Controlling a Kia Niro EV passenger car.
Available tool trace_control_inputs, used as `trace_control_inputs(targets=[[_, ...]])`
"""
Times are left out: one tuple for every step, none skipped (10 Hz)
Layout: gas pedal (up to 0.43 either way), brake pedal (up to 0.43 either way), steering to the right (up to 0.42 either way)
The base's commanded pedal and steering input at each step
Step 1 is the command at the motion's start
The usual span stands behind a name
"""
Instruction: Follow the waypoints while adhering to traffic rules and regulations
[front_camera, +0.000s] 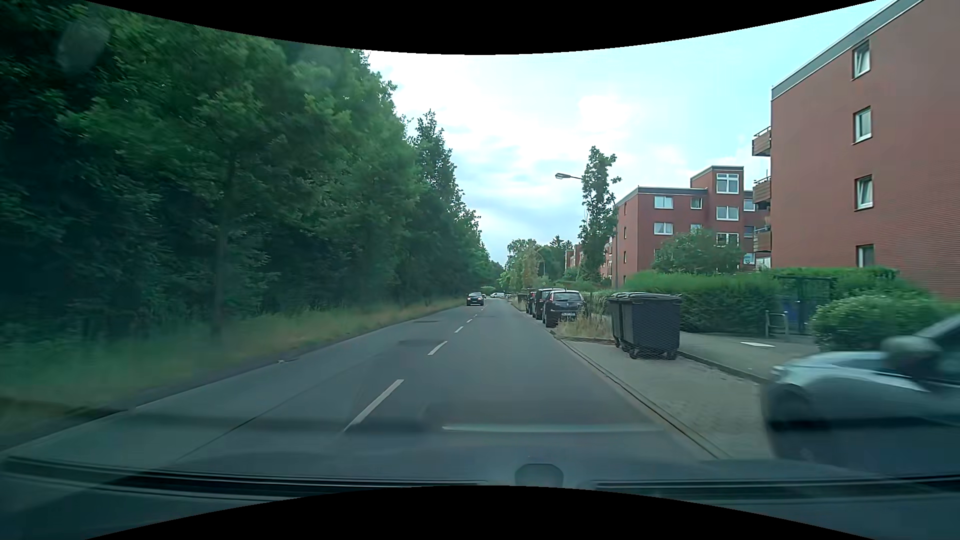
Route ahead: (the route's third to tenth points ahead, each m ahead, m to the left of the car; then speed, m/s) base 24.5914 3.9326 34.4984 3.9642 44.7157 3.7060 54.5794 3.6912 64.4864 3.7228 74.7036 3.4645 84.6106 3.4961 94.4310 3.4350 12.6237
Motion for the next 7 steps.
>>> trace_control_inputs(targets=[[0.169,0.0,0.001],[0.169,0.0,0.0],[0.169,0.0,-0.001],[0.15,0.0,-0.001],[0.15,0.0,-0.001],[0.15,0.0,-0.001],[0.087,0.0,0.0]])
